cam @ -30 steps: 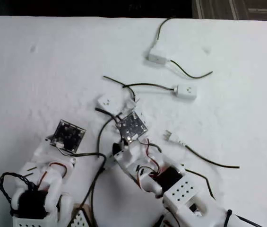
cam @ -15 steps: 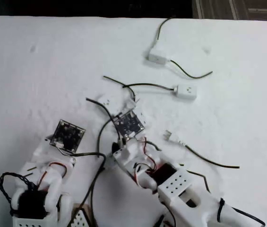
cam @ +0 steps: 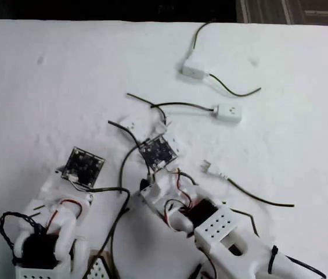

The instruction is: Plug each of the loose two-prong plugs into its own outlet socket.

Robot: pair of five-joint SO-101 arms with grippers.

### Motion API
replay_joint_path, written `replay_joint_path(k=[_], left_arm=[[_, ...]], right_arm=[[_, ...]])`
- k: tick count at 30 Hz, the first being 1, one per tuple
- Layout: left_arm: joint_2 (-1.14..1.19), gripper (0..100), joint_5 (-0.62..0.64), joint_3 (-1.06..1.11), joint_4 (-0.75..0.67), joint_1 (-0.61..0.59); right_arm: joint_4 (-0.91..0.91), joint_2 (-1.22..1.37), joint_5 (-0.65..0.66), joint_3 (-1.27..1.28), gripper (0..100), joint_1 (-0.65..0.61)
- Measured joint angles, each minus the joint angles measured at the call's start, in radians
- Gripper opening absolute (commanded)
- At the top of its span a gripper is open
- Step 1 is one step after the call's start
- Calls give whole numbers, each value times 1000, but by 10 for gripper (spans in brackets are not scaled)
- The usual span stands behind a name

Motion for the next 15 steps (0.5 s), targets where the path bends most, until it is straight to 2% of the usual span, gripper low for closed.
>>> replay_joint_path(k=[15], left_arm=[[0, 26, 0, 0, 0, -6]], right_arm=[[14, -2, 0, 0, 17, 0]])
